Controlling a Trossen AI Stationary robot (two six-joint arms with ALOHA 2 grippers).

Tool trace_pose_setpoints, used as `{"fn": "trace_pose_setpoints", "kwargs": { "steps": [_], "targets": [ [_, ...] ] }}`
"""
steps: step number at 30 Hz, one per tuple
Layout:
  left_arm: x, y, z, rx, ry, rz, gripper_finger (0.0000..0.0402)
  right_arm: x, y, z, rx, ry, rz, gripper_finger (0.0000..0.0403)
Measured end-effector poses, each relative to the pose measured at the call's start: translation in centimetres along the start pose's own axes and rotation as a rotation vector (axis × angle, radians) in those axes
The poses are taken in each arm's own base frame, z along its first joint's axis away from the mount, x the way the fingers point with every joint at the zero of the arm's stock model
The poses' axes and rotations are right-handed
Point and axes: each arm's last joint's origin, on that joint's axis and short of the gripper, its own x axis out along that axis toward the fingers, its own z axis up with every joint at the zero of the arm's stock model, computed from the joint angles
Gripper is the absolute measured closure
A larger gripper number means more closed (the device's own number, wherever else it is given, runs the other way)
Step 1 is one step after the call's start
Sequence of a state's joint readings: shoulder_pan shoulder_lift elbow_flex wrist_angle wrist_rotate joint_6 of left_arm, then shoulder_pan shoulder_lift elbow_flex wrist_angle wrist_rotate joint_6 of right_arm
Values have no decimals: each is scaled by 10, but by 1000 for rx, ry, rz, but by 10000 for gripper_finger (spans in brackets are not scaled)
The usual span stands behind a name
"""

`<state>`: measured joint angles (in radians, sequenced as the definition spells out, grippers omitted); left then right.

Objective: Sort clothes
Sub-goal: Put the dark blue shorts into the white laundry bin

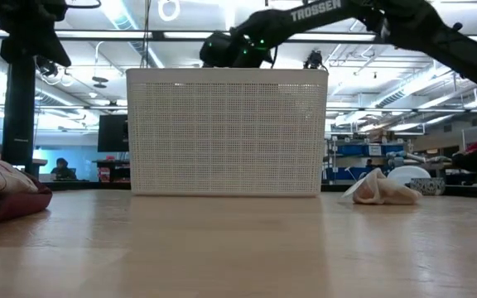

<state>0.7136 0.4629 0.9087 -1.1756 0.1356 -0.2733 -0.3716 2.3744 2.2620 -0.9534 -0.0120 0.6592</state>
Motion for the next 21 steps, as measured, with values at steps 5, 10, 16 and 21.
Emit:
{"fn": "trace_pose_setpoints", "kwargs": {
  "steps": [5, 10, 16, 21],
  "targets": [
    [0, 1, -3, -4, 28, 8, 401, 21, -10, -1, 27, 61, -18, 399],
    [0, 1, -3, -5, 32, 9, 401, 10, -7, 4, -15, 3, 7, 386],
    [0, 1, -3, -1, 31, 9, 401, -36, -2, 16, -86, -114, 51, 343],
    [0, 1, -3, 0, 30, 13, 400, -87, -1, 21, -94, -196, 91, 290]
  ]
}}
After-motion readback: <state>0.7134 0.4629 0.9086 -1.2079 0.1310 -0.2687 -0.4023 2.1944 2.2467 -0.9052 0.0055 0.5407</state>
